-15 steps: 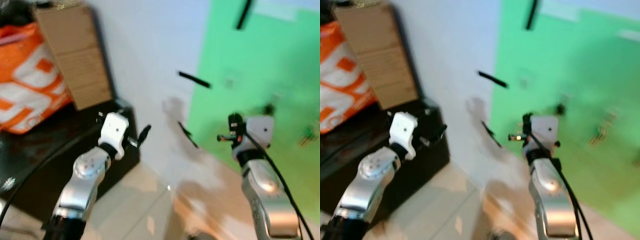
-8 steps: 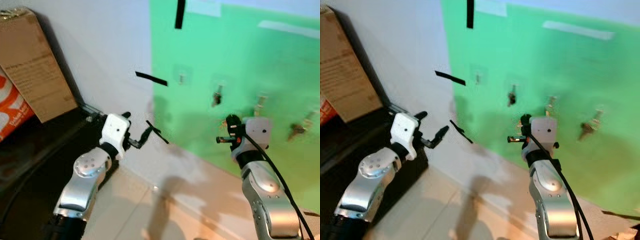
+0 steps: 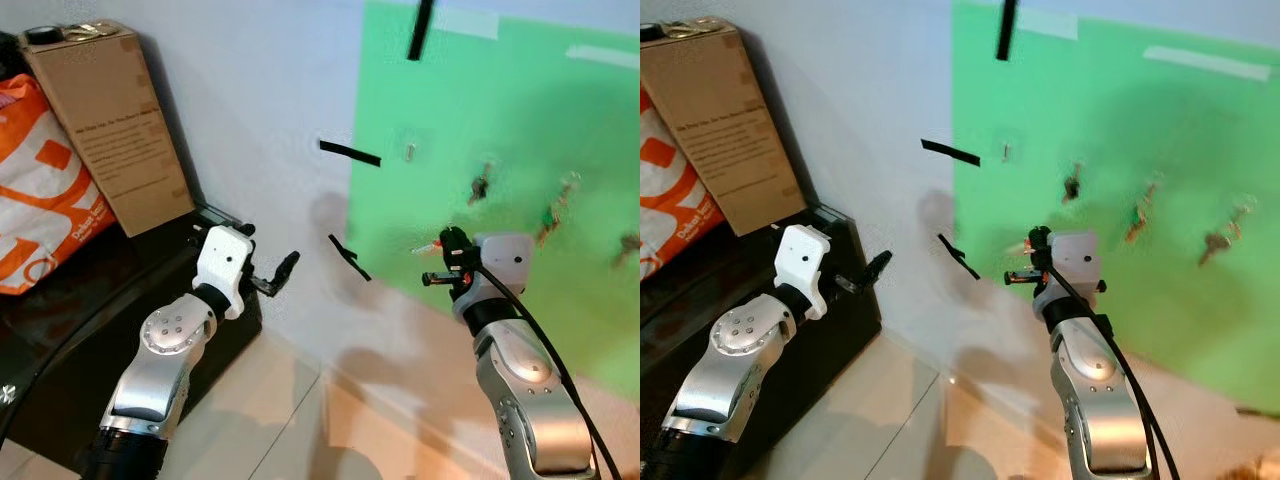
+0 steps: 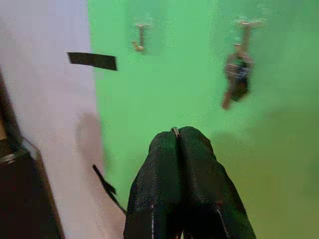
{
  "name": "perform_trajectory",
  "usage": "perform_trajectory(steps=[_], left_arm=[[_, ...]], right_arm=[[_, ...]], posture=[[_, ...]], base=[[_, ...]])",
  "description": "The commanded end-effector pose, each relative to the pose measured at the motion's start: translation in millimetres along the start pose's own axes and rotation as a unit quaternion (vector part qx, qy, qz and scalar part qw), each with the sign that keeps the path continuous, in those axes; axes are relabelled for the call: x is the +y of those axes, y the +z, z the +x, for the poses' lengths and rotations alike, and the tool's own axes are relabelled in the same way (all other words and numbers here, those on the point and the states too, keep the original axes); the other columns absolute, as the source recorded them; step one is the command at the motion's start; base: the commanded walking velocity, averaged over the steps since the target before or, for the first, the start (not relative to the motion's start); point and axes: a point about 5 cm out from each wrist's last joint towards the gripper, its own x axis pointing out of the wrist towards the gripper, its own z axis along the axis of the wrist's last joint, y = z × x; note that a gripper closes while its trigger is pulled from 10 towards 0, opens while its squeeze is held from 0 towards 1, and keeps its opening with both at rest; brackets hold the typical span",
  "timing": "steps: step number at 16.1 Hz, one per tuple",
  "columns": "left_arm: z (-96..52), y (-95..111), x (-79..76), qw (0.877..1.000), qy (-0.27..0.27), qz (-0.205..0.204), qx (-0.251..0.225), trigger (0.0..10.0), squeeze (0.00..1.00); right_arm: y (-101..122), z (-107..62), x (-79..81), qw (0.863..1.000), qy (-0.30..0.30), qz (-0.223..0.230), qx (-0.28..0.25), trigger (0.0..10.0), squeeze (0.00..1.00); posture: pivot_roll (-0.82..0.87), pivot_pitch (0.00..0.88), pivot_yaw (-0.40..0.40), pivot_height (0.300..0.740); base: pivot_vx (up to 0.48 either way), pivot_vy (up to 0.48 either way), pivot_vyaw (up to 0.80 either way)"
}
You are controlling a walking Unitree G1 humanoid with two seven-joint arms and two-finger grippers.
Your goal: Hang keys on a hook
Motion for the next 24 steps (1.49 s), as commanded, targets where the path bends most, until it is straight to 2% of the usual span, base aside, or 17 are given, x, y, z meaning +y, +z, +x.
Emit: perform_trajectory(steps=[1,7,14,18,21,24], left_arm=[[0.6,3.5,2.3,1.000,-0.001,0.001,0.001,10.0,0.00],[2.5,6.0,3.9,1.000,-0.005,0.007,-0.005,10.0,0.00],[2.8,6.0,3.1,1.000,-0.009,0.002,-0.003,10.0,0.00],[2.1,6.8,3.5,1.000,-0.012,0.001,-0.002,10.0,0.00],[1.3,7.3,2.5,1.000,-0.018,0.000,-0.004,10.0,0.00],[0.8,7.9,0.5,0.999,-0.038,-0.003,-0.005,10.0,0.00]], right_arm=[[1.8,1.2,0.1,1.000,0.000,0.002,-0.007,10.0,0.00],[2.2,4.7,1.4,1.000,0.010,0.002,-0.006,10.0,0.00],[4.9,8.9,3.0,1.000,0.024,0.008,-0.009,10.0,0.00],[8.8,12.4,10.8,0.998,0.059,-0.019,-0.017,10.0,0.00],[12.4,13.0,16.0,0.996,0.086,-0.017,-0.024,10.0,0.00],[14.3,12.5,14.1,0.996,0.079,0.005,-0.031,10.0,0.00]], posture=[[-0.05,0.000,0.059,0.740],[-0.06,0.000,0.068,0.740],[-0.05,0.000,0.065,0.740],[-0.04,0.000,0.061,0.740],[-0.04,0.000,0.061,0.740],[-0.04,0.000,0.061,0.740]], base=[[0.000,0.000,0.00],[0.000,0.000,0.00],[0.302,0.000,0.00],[0.341,0.000,0.20],[0.341,0.000,0.78],[0.214,0.000,0.00]])
